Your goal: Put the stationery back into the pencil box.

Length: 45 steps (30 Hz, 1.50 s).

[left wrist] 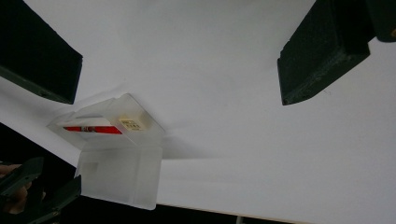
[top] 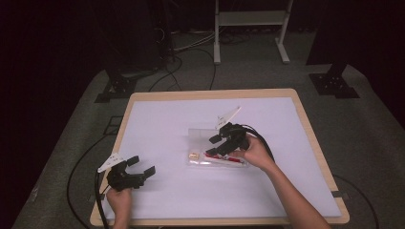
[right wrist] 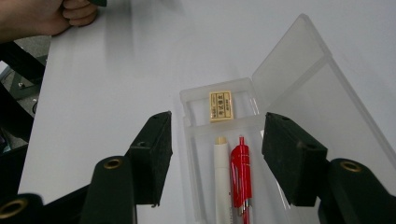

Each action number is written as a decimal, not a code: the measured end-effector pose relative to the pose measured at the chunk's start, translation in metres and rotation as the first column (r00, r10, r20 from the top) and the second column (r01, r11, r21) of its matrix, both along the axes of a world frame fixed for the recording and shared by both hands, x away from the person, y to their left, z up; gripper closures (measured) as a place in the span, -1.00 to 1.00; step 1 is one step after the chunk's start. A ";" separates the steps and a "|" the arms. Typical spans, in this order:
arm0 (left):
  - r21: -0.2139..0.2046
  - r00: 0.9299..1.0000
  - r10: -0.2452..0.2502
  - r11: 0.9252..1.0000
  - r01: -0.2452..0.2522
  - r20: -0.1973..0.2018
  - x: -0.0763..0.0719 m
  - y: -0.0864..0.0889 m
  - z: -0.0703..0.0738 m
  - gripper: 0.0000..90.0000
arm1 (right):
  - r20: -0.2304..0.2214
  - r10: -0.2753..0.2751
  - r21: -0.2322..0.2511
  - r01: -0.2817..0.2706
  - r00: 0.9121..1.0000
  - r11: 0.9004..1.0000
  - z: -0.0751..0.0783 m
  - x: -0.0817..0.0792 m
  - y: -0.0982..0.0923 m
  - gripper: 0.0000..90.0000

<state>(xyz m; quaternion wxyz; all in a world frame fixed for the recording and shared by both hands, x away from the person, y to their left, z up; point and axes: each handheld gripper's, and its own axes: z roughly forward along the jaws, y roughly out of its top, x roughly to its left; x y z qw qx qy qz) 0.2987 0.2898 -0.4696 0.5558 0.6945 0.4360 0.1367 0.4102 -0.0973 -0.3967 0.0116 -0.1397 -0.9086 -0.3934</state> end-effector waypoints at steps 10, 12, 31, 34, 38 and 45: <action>0.003 1.000 0.000 1.000 0.000 0.000 0.000 -0.001 0.000 -1.00 | 0.011 -0.027 0.001 0.027 1.000 1.000 0.000 -0.001 -0.014 -0.14; 0.004 1.000 0.000 1.000 0.000 0.000 0.000 -0.001 0.000 -1.00 | 0.005 -0.036 0.006 0.036 0.999 0.999 0.000 -0.002 -0.017 -0.14; 0.017 1.000 0.004 1.000 -0.004 -0.006 0.000 -0.002 -0.001 -1.00 | -0.001 -0.060 0.021 0.060 0.998 0.998 0.002 -0.009 -0.044 -0.17; 0.019 1.000 0.001 1.000 -0.001 -0.005 0.001 -0.003 -0.001 -1.00 | -0.011 -0.071 0.022 0.071 0.997 0.997 0.000 -0.010 -0.047 -0.18; 0.020 1.000 0.001 1.000 -0.001 -0.005 0.001 -0.003 -0.001 -1.00 | -0.017 -0.080 0.030 0.081 0.997 0.996 -0.002 -0.011 -0.052 -0.19; 0.026 1.000 0.001 1.000 -0.001 -0.004 0.001 -0.003 -0.001 -1.00 | -0.019 -0.093 0.028 0.093 0.996 0.995 -0.003 -0.012 -0.061 -0.21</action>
